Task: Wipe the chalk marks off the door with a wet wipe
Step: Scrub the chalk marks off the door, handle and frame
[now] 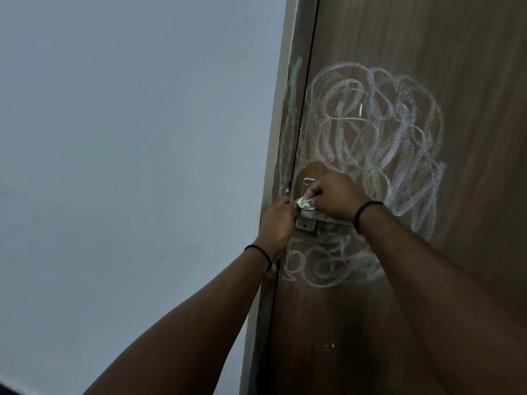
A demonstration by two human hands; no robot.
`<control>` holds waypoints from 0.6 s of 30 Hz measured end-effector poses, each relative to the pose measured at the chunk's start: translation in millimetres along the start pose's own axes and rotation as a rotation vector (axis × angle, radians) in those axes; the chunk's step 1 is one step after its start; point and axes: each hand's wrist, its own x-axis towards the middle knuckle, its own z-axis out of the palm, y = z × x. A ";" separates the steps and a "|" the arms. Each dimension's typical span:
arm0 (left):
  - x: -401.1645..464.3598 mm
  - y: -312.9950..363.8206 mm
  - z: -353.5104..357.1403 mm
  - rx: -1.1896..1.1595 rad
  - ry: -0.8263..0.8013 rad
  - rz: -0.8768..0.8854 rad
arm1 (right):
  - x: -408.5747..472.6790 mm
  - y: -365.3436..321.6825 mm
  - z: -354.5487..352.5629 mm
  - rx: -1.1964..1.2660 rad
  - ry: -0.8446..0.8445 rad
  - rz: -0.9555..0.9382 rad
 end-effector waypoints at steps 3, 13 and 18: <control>1.4 -2.8 0.3 0.015 0.000 0.009 | -3.1 -6.8 3.9 -0.068 0.009 -0.062; -0.5 -2.4 2.0 -0.042 -0.006 -0.008 | -11.5 5.2 -12.5 -0.026 -0.052 -0.063; -2.0 -4.5 2.4 0.054 0.018 0.024 | -20.0 2.3 -8.0 0.017 -0.033 -0.118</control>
